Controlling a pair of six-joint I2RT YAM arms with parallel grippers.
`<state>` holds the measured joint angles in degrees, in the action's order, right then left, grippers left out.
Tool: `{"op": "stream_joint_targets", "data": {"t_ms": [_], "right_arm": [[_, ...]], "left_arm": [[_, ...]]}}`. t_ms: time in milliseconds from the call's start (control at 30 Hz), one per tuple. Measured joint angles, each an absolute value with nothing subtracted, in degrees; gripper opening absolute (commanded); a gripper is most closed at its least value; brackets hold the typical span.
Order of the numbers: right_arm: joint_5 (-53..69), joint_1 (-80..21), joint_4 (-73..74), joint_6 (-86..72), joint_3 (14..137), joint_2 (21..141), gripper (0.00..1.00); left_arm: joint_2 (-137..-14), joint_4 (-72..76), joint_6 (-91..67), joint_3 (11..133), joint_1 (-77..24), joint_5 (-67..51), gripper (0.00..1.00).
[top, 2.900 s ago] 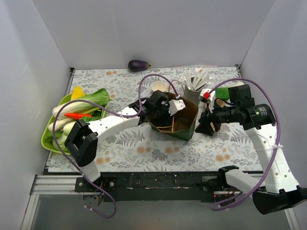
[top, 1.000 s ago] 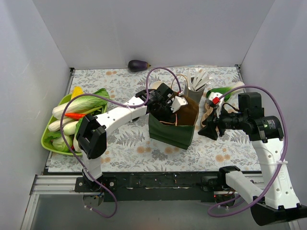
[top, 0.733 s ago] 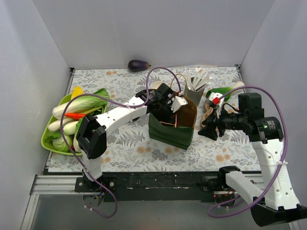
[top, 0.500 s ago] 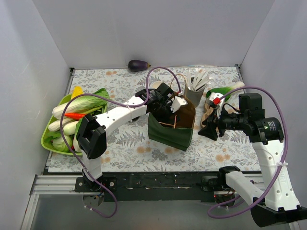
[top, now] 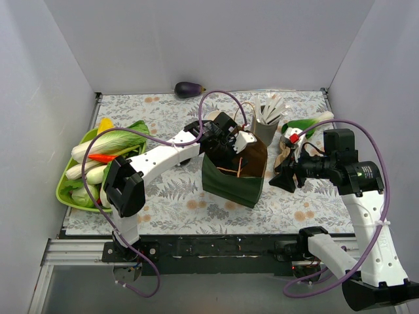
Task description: Pack the takeout coffee
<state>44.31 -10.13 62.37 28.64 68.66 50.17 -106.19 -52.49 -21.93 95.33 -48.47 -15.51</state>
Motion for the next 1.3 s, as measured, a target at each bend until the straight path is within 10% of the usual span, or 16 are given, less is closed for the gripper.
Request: {"op": "stream_joint_targets", "data": {"t_ms": [1300], "right_arm": [[47.53, -10.13, 56.45, 22.65, 64.69, 49.58, 0.61]], "left_arm": [[-96.53, -48.07, -25.45, 94.02, -48.49, -20.67, 0.98]]}}
